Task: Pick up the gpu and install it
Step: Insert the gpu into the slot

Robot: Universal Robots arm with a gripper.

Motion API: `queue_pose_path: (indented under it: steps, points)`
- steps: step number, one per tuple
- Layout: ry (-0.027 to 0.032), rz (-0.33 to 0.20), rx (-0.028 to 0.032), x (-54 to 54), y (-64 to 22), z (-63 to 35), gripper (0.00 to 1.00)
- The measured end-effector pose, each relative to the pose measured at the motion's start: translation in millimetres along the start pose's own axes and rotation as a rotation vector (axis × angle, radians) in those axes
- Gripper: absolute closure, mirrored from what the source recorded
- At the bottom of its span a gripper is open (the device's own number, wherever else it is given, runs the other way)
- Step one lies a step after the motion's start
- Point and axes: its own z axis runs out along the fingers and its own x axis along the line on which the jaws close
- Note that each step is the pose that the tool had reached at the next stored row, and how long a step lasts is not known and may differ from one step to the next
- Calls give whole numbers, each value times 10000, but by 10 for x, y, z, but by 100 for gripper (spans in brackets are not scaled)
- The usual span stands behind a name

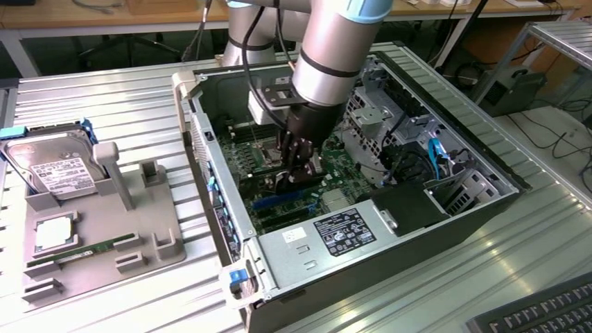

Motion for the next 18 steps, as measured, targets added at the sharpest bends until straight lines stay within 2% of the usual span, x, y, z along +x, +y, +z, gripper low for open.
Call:
queue_pose_path:
  steps: [3, 5, 18]
  points:
    - [3, 0, -87, 13, -4, -1, 74]
    - [1, -1, -112, 29, -4, 0, 74]
    - [-8, 84, -124, 64, 63, 15, 74]
